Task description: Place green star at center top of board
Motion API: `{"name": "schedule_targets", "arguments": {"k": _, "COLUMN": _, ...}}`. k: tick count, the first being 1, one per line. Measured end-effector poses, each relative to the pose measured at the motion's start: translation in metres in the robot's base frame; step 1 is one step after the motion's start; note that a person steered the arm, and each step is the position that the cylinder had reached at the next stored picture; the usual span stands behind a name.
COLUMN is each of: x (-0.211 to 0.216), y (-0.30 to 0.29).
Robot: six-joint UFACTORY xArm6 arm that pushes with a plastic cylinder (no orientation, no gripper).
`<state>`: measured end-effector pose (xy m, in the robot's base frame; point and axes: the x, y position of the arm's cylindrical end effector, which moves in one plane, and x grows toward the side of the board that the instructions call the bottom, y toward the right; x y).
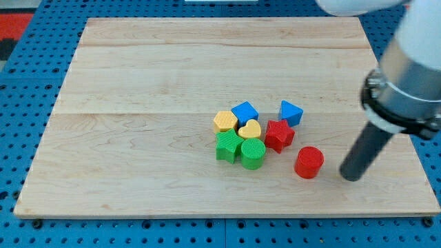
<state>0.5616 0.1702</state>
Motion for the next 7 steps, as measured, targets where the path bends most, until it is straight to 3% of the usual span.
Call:
{"name": "schedule_targets", "arguments": {"k": 4, "x": -0.014, "y": -0.145}}
{"name": "schedule_targets", "arguments": {"k": 7, "x": -0.065, "y": -0.202}}
